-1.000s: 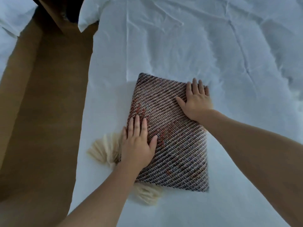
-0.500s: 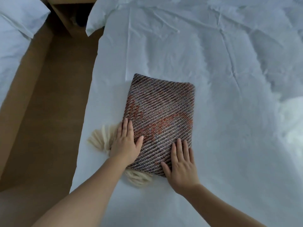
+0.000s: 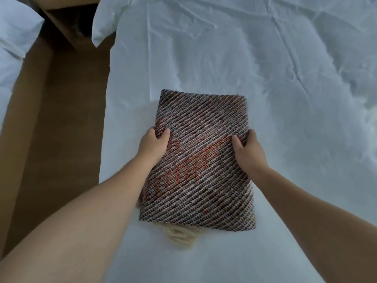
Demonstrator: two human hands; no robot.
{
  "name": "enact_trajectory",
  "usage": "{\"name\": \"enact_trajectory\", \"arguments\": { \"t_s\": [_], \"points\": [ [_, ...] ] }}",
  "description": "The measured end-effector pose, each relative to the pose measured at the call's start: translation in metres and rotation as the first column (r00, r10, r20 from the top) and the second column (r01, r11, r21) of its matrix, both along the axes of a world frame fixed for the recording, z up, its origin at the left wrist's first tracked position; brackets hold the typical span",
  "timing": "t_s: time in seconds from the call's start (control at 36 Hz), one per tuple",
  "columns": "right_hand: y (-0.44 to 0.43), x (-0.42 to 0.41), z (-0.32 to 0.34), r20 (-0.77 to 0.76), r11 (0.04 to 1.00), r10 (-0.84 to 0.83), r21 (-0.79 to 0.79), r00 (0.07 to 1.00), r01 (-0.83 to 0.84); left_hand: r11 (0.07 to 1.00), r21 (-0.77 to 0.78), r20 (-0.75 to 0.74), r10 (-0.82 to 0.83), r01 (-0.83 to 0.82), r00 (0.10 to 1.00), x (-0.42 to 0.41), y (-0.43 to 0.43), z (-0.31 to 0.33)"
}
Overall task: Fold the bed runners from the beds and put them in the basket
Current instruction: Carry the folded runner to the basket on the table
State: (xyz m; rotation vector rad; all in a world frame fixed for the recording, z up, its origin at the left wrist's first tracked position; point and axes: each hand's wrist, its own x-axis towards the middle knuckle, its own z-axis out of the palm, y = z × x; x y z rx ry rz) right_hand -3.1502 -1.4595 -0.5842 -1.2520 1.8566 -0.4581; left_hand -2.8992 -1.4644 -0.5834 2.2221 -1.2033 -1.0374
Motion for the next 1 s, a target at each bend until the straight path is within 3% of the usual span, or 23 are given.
{"name": "enact_trajectory", "arguments": {
  "t_s": [0.14,0.19,0.39,0.61,0.81,1.0],
  "points": [
    [-0.001,0.0,0.001,0.14,0.995,-0.093,0.036,0.986,0.088,0.992,0.063,-0.267,0.125,-0.112,0.956,0.002,0.001,0.003],
    [-0.003,-0.001,0.003,0.188,0.992,-0.121,0.065,0.975,0.11,0.991,0.068,-0.307,0.128,-0.112,0.943,0.001,0.002,0.01],
    [0.004,-0.012,0.044,0.228,0.995,-0.1,0.029,0.969,0.096,0.993,-0.106,-0.166,-0.071,0.054,0.984,-0.023,0.013,0.063],
    [0.024,-0.081,0.151,0.281,0.974,-0.165,-0.103,0.945,0.201,0.97,-0.219,-0.188,-0.149,0.107,0.971,-0.09,0.017,0.165],
    [0.07,-0.196,0.267,0.278,0.916,-0.269,-0.221,0.922,0.334,0.923,-0.316,-0.205,-0.292,0.219,0.934,-0.21,0.029,0.272],
    [0.15,-0.337,0.36,0.265,0.809,-0.396,-0.353,0.879,0.471,0.822,-0.437,-0.236,-0.497,0.366,0.835,-0.363,0.067,0.365]
  ]
}}
